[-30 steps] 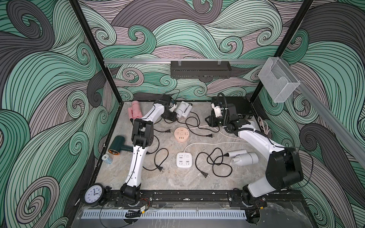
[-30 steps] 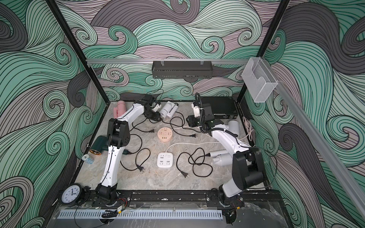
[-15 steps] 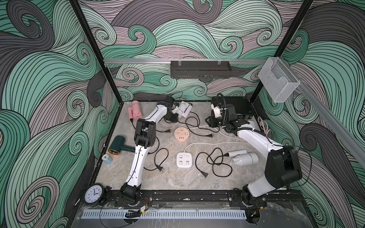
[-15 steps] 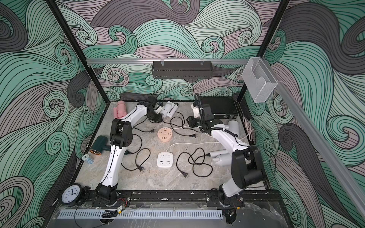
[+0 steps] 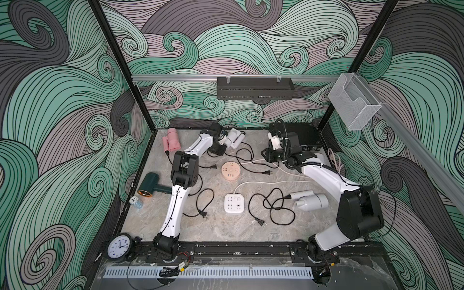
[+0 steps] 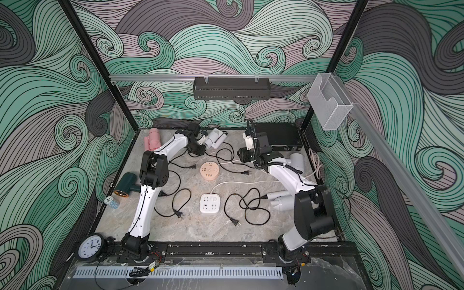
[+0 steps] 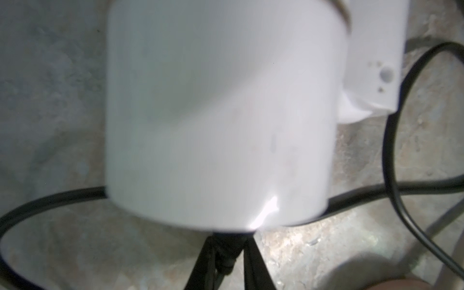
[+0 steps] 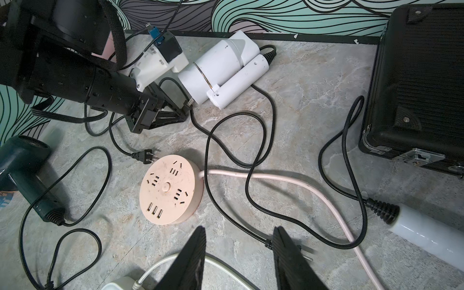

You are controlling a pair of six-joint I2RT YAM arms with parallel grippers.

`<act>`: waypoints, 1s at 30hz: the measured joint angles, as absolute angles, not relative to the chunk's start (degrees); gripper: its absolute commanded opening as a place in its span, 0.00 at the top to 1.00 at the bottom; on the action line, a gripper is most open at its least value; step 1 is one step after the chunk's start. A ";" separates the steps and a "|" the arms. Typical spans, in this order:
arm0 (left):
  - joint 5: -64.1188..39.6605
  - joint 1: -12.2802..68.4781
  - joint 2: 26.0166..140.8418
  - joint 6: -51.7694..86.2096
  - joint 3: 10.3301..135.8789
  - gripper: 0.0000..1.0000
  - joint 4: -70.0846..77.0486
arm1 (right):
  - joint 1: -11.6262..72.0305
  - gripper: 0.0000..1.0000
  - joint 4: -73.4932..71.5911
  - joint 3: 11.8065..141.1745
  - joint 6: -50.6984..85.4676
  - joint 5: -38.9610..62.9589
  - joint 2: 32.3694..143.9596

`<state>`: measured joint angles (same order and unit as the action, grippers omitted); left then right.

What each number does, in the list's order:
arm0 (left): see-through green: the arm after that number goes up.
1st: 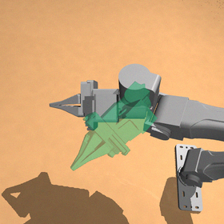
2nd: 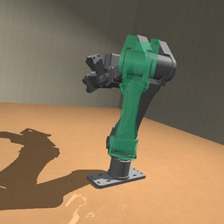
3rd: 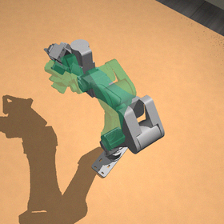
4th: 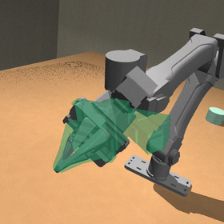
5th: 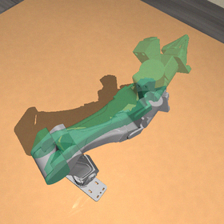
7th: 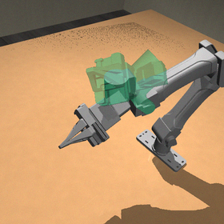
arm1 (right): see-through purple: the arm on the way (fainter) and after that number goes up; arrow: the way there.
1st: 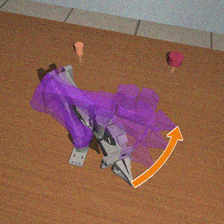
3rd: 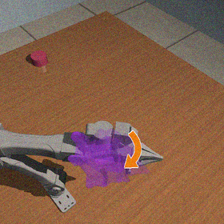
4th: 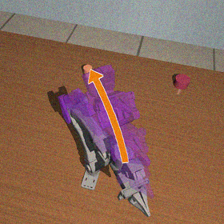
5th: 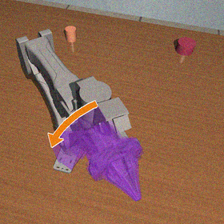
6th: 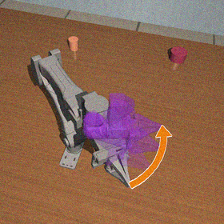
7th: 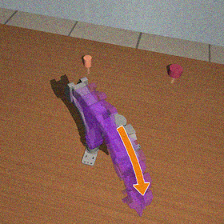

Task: Charge the blow dryers
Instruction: Pick up the plug from the center of the board.

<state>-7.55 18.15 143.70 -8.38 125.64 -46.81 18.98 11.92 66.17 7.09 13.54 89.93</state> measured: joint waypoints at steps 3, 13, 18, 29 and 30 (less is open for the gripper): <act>-7.51 18.20 142.98 -8.32 124.36 0.87 -46.39 | 19.44 0.57 12.49 66.22 7.09 13.50 89.91; -8.49 18.20 140.59 -8.64 122.98 0.90 -48.49 | 21.89 0.57 14.92 66.85 7.53 12.86 88.29; -11.40 18.20 135.92 -8.88 120.88 0.91 -49.80 | 21.91 0.55 16.86 69.63 8.45 14.26 88.20; -18.22 18.79 121.56 -8.05 107.61 0.99 -46.41 | 21.91 0.36 19.44 84.66 20.23 24.95 98.91; -18.48 18.98 120.60 -7.92 106.13 0.99 -45.58 | 21.91 0.36 19.46 85.69 21.80 26.00 100.60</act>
